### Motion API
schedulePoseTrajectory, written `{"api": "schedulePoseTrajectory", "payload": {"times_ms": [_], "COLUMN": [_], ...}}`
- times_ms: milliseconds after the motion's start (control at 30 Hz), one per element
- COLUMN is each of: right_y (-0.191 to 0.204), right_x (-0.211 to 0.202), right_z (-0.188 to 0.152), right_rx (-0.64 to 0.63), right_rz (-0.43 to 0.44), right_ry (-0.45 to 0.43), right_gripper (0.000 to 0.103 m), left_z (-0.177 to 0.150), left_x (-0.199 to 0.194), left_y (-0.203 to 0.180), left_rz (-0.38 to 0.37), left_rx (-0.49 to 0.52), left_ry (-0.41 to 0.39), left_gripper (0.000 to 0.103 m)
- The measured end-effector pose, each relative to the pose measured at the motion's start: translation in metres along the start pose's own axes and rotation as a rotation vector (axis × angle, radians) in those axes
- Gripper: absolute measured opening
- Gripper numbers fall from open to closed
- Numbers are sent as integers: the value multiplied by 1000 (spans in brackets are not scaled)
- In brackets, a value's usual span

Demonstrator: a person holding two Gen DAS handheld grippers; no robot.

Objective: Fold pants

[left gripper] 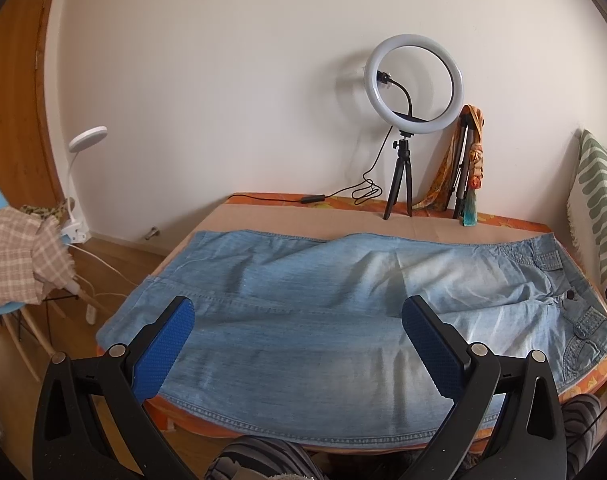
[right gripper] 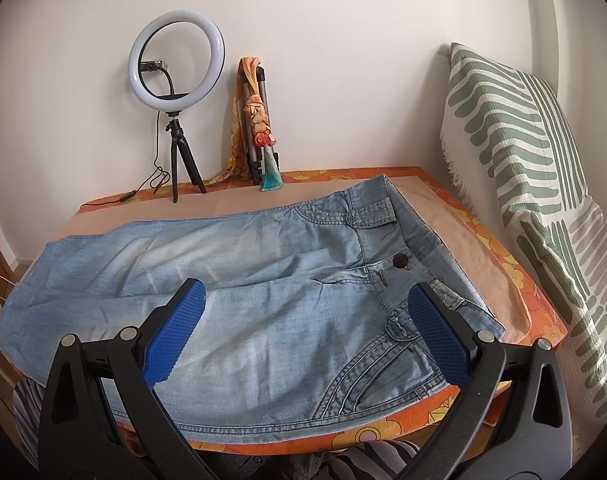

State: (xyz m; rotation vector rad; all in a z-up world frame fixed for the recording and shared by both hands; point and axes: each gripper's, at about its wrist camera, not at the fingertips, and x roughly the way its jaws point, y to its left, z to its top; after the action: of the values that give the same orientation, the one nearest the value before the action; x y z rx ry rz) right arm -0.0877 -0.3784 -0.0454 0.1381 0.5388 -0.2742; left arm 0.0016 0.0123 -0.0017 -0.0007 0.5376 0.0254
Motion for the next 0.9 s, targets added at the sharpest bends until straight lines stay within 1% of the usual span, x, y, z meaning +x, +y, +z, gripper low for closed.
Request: {"api": "schedulePoseTrajectory", "payload": {"times_ms": [567,900], "right_y": [1,2], "right_x": [-1,-2], "right_z": [-1,7], "right_rx": [-1,-14], "right_rz": [-2,-12], "right_ry": [-3,-13], "right_gripper": [103,103], "left_z": [1,1], "left_x": [-1,0], "left_y": [6,7], "left_rz": [-9,-9], "left_rx": [-10,-12], "left_ry": [-3,0], "left_gripper": [103,103]}}
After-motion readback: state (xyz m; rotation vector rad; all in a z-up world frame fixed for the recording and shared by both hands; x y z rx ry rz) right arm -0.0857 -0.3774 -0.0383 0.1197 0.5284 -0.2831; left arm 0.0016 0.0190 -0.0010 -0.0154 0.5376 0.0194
